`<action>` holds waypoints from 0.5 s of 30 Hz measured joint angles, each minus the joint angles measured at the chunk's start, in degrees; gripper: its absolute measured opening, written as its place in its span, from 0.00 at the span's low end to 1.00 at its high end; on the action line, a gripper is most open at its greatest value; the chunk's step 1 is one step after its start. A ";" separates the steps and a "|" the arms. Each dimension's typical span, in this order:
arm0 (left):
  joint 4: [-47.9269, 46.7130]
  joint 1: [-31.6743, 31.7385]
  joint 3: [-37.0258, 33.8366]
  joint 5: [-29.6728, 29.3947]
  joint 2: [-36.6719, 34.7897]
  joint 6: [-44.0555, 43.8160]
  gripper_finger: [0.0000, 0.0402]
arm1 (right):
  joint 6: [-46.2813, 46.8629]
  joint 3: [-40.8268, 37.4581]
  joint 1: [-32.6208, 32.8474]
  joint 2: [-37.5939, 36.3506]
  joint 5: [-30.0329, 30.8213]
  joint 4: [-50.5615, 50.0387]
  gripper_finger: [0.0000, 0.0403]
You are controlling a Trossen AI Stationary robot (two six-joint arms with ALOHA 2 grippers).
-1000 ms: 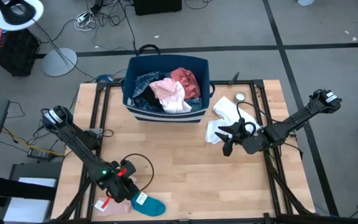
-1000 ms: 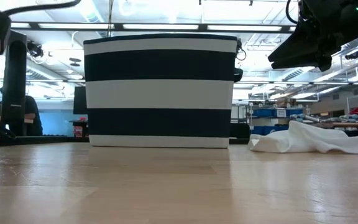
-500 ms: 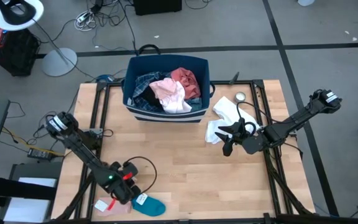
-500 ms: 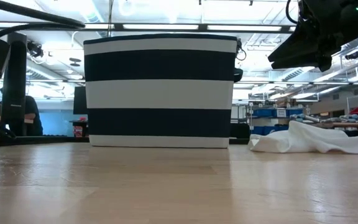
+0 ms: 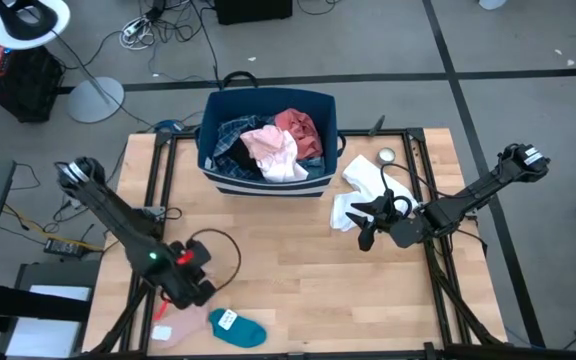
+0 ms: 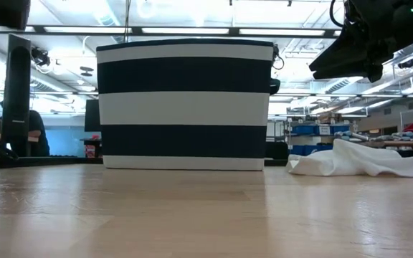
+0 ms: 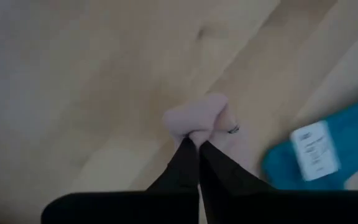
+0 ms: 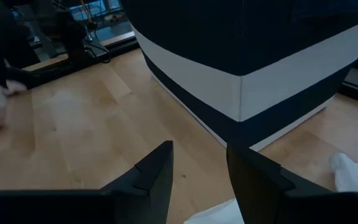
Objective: Sort clothes
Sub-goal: Put the pink sock into the blue laundry bin
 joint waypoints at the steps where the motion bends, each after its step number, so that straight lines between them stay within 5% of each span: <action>1: -1.91 0.02 1.14 -1.52 -1.29 -0.01 0.00 | -0.01 0.00 0.00 0.00 0.00 -0.03 0.37; 15: -35.53 3.90 31.24 -26.22 -6.09 9.76 0.00 | -0.09 0.00 0.00 -0.02 0.05 -0.03 0.37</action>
